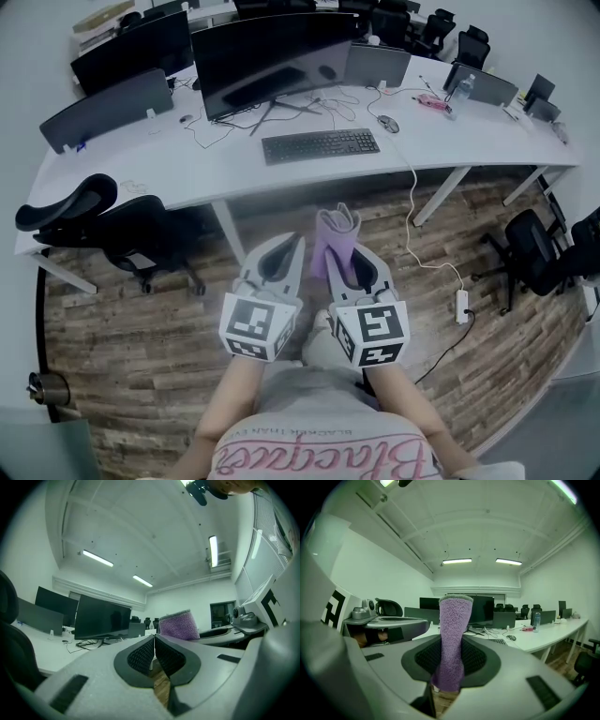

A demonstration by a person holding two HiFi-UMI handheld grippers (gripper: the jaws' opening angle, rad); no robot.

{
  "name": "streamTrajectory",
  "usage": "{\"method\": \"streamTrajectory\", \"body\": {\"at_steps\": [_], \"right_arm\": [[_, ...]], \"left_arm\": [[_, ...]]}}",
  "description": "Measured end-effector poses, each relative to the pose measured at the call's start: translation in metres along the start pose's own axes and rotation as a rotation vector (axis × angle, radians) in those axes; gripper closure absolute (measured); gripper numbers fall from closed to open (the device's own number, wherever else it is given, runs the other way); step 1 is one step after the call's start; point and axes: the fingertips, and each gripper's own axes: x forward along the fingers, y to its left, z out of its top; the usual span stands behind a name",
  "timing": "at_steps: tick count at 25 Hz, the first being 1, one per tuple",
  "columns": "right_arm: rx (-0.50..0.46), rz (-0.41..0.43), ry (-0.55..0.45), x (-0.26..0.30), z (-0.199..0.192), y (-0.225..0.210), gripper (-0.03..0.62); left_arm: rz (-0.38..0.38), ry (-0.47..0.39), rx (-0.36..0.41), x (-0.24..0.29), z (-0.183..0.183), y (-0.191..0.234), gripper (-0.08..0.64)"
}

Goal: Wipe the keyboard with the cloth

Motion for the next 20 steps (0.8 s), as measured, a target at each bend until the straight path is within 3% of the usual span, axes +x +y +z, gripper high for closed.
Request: {"method": "streamTrajectory", "body": {"at_steps": [11,20], "right_arm": [[0.025,0.021,0.015,0.061,-0.002,-0.03,0.5],[0.04,0.053,0.037,0.133,0.003,-0.08,0.5]], "left_arm": [[0.019,0.033,0.007,0.058,-0.008,0.036,0.555],[0.05,0.063,0.007,0.135,-0.013,0.07,0.555]]}}
